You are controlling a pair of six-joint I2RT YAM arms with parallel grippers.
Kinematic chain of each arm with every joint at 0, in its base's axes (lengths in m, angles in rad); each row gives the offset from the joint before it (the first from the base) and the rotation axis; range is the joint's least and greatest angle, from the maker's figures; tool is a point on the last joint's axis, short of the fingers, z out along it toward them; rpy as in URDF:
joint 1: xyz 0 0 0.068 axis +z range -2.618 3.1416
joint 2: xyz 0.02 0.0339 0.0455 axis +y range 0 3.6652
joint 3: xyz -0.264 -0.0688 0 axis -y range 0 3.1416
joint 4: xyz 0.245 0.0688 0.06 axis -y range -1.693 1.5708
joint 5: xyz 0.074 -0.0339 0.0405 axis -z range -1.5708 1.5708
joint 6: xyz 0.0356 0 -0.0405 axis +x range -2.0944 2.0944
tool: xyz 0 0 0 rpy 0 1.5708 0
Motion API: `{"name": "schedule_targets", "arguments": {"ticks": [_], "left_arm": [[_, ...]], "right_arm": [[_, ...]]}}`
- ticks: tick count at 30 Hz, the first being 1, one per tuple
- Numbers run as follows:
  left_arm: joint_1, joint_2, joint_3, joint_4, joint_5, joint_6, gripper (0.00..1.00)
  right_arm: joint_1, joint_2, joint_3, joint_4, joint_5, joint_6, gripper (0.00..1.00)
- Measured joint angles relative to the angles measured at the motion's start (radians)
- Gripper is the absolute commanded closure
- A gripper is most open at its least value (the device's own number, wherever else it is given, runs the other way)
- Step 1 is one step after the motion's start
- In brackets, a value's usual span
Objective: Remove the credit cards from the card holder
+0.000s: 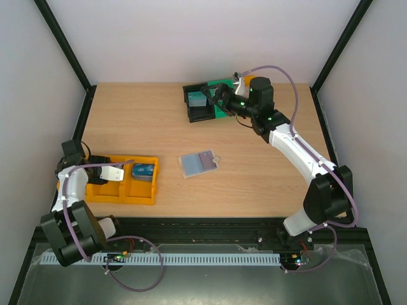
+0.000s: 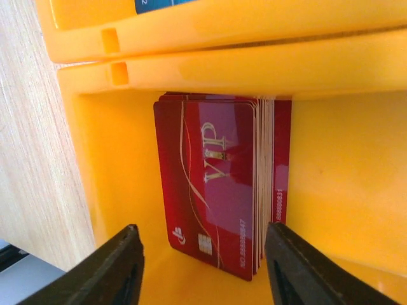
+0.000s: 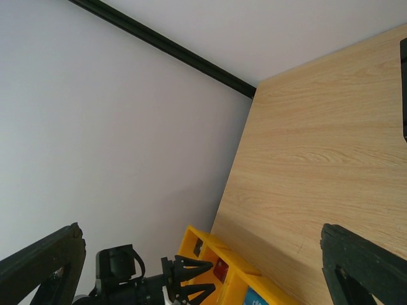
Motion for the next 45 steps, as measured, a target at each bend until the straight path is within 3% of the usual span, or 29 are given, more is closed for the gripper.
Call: {"name": "schedule_targets", "arguments": {"ticks": [9,13,19,27,32,38,45], "left_arm": [[-0.003,-0.053,0.075,-0.152,-0.008,-0.01,0.21],[-0.031,-0.117,0.148,-0.203,0.019,-0.169,0.19],[-0.098,-0.22,0.25,-0.207,0.145,-0.624,0.18],[-0.158,-0.329,0.29,0.029,0.381,-1.458,0.11],[-0.238,-0.321,0.257,0.18,0.386,-1.852,0.09],[-0.345,-0.332,0.173,0.304,0.26,-2.176,0.09],[-0.361,-0.346,0.13,0.378,0.165,-2.415,0.09]], "right_arm": [[0.0,0.0,0.005,-0.003,-0.005,-0.012,0.01],[0.0,0.0,0.018,-0.071,0.04,-0.07,0.01],[0.008,0.0,0.023,-0.261,0.162,-0.193,0.0],[0.12,0.076,0.034,-0.419,0.354,-0.293,0.0],[0.197,0.164,0.035,-0.504,0.466,-0.319,0.0],[0.249,0.207,0.046,-0.589,0.587,-0.359,0.0],[0.304,0.255,0.049,-0.657,0.666,-0.388,0.0]]}}
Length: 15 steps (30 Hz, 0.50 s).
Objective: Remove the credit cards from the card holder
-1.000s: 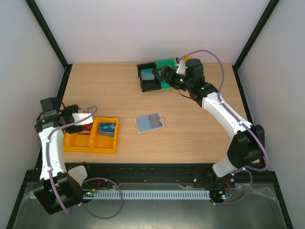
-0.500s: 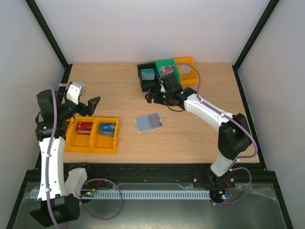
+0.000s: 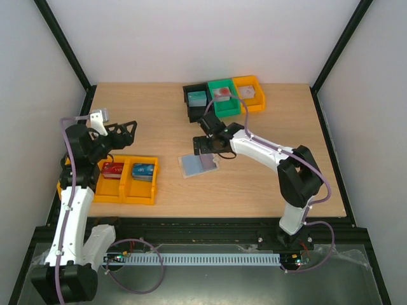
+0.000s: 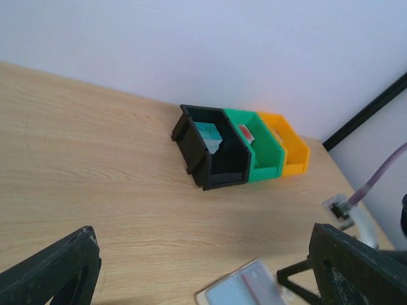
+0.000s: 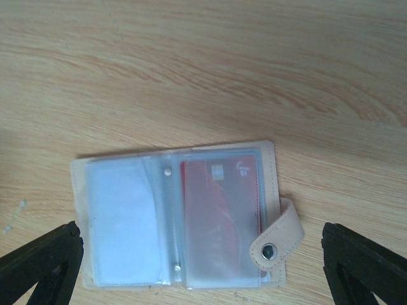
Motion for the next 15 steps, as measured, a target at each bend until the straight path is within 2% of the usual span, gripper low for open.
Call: {"name": "schedule_targets", "arguments": {"ticks": [6,15], "left_arm": [[0.0,-0.018,-0.025,0.018,-0.026,-0.107,0.09],[0.027,-0.059,-0.076,0.044,-0.025,-0.184,0.09]], "right_arm": [[0.015,0.035,-0.002,-0.026,0.014,-0.009,0.0],[0.03,0.126,-0.025,-0.027,0.006,-0.016,0.01]]}}
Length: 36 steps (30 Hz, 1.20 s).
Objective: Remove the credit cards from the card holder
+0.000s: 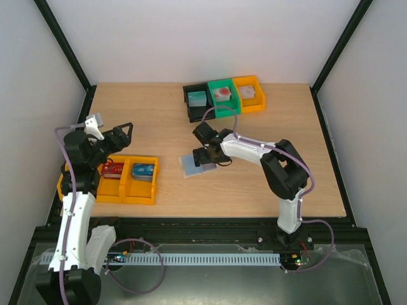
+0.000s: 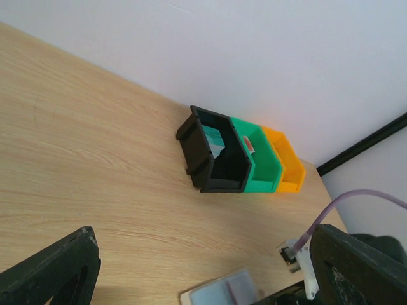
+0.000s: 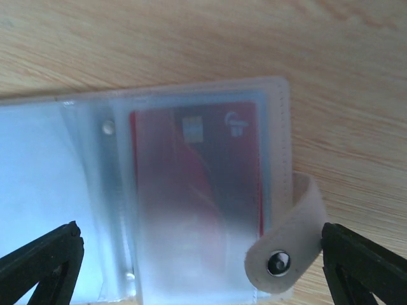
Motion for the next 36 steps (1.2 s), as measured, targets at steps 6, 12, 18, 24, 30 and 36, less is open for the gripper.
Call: {"name": "schedule_targets", "arguments": {"ticks": [6,12,18,24,30,36], "left_arm": [[0.023,-0.013,-0.01,0.001,0.0,-0.02,0.09],[0.026,-0.013,-0.01,0.003,0.008,-0.035,0.09],[0.026,-0.005,-0.01,0.014,0.025,-0.044,0.09],[-0.035,0.049,-0.009,0.027,0.028,-0.045,0.1],[-0.153,0.138,-0.002,0.037,0.022,-0.041,0.1],[-0.33,0.277,0.0,0.067,-0.002,-0.038,0.1]], "right_arm": [[0.022,0.072,-0.002,0.001,0.014,-0.008,0.01],[0.025,0.075,-0.001,0.003,0.023,-0.011,0.01],[0.025,0.076,-0.007,0.013,0.017,-0.01,0.04],[0.01,0.076,-0.008,0.028,0.008,-0.006,0.11],[-0.025,0.074,-0.014,0.065,-0.029,0.005,0.19],[-0.067,0.064,-0.034,0.135,-0.078,0.016,0.27]]}}
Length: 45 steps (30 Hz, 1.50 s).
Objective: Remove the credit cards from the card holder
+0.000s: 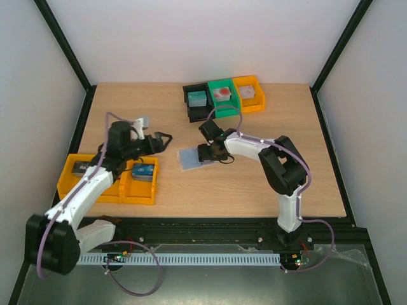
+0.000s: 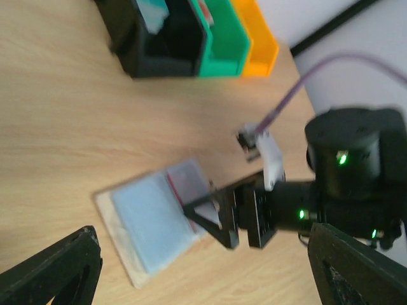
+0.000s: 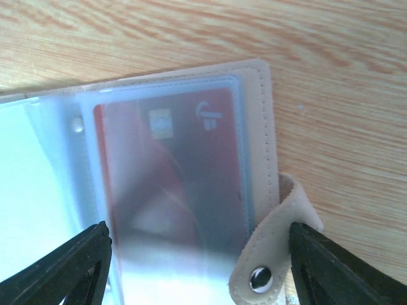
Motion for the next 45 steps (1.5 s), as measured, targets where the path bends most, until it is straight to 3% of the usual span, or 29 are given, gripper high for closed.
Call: {"name": "schedule_targets", "arguments": {"ticks": [6,16,24,31,35,37,41,45], "left_arm": [[-0.206,0.235,0.108,0.004,-0.043,0.023,0.09],[-0.259,0.537,0.353,-0.027,-0.222,-0.18,0.11],[-0.307,0.732,0.364,-0.122,-0.304,-0.325,0.07],[-0.315,0.776,0.352,-0.138,-0.321,-0.403,0.08],[-0.318,0.787,0.347,-0.088,-0.31,-0.421,0.1],[-0.318,0.794,0.338,-0.036,-0.297,-0.425,0.15],[-0.325,0.812,0.323,0.041,-0.276,-0.446,0.39],[-0.335,0.84,0.323,0.086,-0.258,-0.447,0.85]], "right_arm": [[-0.041,-0.005,-0.013,0.048,-0.06,0.006,0.25],[-0.146,-0.012,0.027,-0.06,-0.201,-0.069,0.25],[-0.173,-0.006,0.074,-0.078,-0.273,-0.09,0.38],[-0.175,0.045,0.08,-0.06,-0.345,-0.096,0.53],[-0.188,0.045,0.06,-0.019,-0.403,-0.076,0.56],[-0.204,0.038,0.029,0.027,-0.448,-0.048,0.56],[-0.217,0.038,0.006,0.084,-0.507,-0.015,0.57],[-0.217,0.039,-0.011,0.119,-0.541,0.0,0.58]]}}
